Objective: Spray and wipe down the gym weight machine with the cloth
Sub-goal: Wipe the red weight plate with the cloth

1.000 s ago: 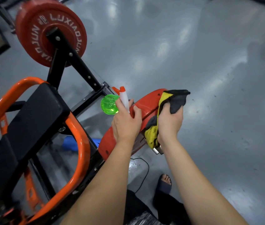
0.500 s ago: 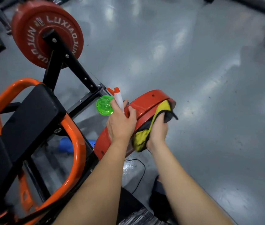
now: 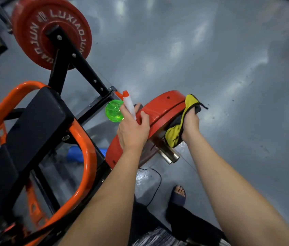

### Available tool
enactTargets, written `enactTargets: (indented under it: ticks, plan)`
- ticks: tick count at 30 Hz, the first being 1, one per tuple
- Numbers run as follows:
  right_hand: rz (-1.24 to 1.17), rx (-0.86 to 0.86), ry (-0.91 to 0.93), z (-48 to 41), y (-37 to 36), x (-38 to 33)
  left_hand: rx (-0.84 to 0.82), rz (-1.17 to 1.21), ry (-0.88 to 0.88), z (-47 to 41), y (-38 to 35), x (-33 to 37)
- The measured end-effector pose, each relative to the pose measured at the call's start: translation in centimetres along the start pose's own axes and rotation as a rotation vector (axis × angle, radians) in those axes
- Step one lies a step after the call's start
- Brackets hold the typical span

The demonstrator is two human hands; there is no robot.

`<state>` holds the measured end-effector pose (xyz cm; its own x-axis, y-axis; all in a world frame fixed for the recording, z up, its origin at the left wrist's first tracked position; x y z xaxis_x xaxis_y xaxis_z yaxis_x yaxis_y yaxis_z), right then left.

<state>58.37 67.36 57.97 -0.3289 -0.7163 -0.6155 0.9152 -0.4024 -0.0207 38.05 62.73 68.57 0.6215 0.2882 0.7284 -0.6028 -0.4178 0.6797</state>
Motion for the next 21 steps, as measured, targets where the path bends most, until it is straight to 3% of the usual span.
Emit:
enactTargets:
  ticks: [9, 11, 14, 18, 21]
  plan:
    - [-0.105, -0.151, -0.268, 2.2, -3.9, 13.0, 0.011, 0.002, -0.027, -0.2, -0.1, -0.1]
    - [-0.134, -0.157, -0.223, 4.5, -4.6, 11.8, 0.001, 0.017, -0.038, -0.1, 0.0, -0.2]
    - [-0.202, -0.113, -0.01, 5.0, -4.4, 7.6, -0.005, 0.024, -0.05, -0.1, 0.2, -0.5]
    - [0.06, 0.128, 0.168, 3.2, -1.7, 3.2, -0.001, 0.045, -0.027, 0.3, 0.5, -1.2]
    - [0.113, 0.133, 0.084, 1.9, -0.8, 2.1, 0.008, 0.09, -0.014, 0.9, 0.9, -2.2]
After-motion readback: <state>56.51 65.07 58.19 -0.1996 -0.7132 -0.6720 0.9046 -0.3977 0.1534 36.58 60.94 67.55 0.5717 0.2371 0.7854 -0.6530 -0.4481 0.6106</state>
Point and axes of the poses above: each hand's wrist, its own z-axis away from the middle knuckle, its own y-axis out of the back of the hand, x = y × z, the point moved 7 cm from there along -z, towards the middle knuckle, and after that the axes turned 8 degrees about z, right-handed, at the moved point
